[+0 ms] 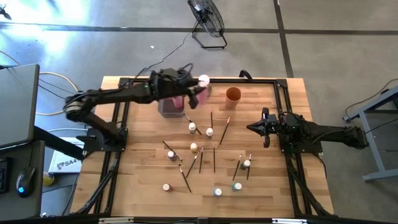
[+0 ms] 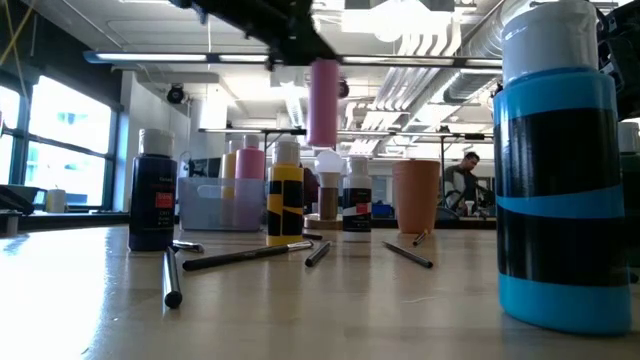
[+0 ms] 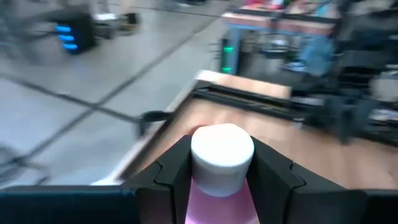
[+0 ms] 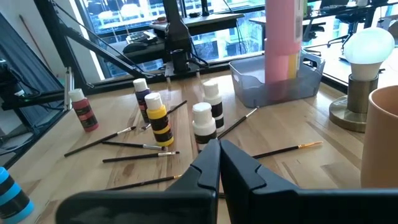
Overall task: Pick & Place Paint Supplies
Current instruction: Put the large pink paint bottle into the gray bin
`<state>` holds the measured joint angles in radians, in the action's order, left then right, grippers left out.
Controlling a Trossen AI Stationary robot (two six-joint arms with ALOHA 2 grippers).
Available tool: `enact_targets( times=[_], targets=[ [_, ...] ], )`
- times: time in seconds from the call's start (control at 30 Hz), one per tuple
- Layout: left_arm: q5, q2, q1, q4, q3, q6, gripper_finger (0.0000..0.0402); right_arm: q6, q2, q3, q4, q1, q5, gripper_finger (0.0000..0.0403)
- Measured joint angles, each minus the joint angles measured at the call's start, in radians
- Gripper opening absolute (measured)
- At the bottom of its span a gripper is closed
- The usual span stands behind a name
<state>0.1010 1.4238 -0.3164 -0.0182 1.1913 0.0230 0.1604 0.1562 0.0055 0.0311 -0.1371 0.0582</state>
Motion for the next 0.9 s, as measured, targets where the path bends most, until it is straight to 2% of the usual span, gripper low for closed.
enact_targets(
  times=[0.1, 0.27, 0.47, 0.7, 0.9],
  targets=[
    [0.092, -0.091, 0.002, 0.019, -0.070, 0.003, 0.0125, -0.003, 0.000, 0.000, 0.000, 0.000, -0.002, 0.0004],
    [0.167, -0.233, 0.002, -0.011, -0.208, 0.059, 0.0125, -0.005, 0.000, 0.000, 0.001, 0.000, -0.003, 0.0004],
    [0.196, -0.350, 0.002, -0.051, -0.369, 0.120, 0.0125, -0.007, 0.000, 0.000, 0.001, 0.000, -0.004, 0.0004],
    [0.200, -0.485, 0.003, 0.030, -0.421, 0.166, 0.0125, -0.007, 0.000, 0.000, 0.001, 0.000, -0.006, 0.0004],
    [0.285, -0.549, 0.003, 0.196, -0.421, 0.224, 0.0125, -0.007, 0.000, 0.000, 0.002, 0.000, -0.007, 0.0004]
  ],
)
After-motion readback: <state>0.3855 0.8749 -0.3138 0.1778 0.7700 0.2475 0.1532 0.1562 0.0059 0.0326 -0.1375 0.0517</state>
